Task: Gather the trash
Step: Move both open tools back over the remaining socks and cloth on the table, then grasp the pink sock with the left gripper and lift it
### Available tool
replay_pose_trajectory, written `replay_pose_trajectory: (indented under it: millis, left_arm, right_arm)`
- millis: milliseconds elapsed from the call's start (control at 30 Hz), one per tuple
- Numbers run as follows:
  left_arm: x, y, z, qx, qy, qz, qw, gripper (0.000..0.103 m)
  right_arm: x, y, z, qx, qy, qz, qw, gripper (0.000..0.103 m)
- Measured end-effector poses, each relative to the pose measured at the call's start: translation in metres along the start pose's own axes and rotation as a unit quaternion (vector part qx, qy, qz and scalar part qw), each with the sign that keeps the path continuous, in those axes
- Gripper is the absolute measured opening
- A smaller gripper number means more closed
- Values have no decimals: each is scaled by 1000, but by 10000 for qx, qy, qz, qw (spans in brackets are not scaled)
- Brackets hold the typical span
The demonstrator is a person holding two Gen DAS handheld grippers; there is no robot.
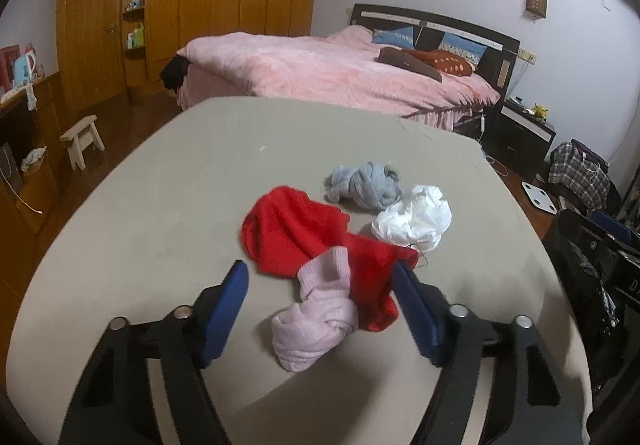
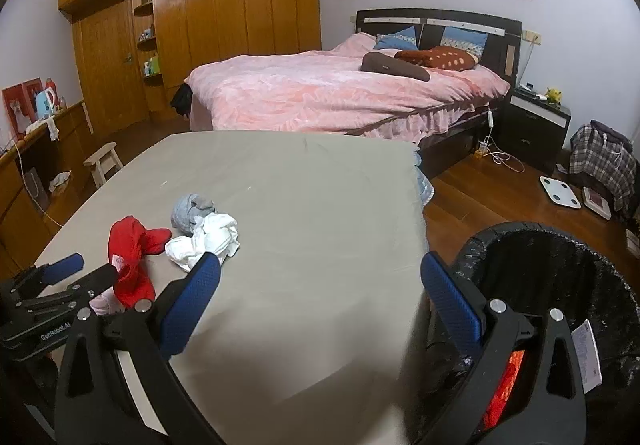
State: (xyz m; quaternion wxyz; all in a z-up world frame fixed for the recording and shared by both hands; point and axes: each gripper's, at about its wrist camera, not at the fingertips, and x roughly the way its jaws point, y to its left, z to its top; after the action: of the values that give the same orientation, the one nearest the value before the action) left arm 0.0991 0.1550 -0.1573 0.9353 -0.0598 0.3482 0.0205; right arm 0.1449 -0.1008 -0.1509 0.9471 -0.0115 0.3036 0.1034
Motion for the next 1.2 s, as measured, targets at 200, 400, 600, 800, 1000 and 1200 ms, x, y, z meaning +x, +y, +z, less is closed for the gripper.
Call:
replay_pose_trajectory:
  millis: [200,400,600,800,1000,1200]
  left_arm:
    - [5,-1,-4,-28,176,-85,9998,50]
    - [3,-2,-5,-34,175,-169,9997,17]
    - [-6,-2,-2,-7,91,-280,9996,11]
    - [-6,-2,-5,-27,152,-129,9998,33]
    - [6,2,-10,-60,355,-26,9993,41]
    - [8,2,-12,-51,370,-54,9993,33]
  right_arm:
    - [3,4,-3,-27,49,26,10000,98]
    - [7,6,-5,-22,87,18,10000,98]
    - [6,5,-5,-24,86,20,10000,98]
    - [8,6,-7,-19,99,33,9999,98]
    - [11,8,-9,-19,129,58,9999,98]
    - [16,10,-15,-29,214,100,9997,98]
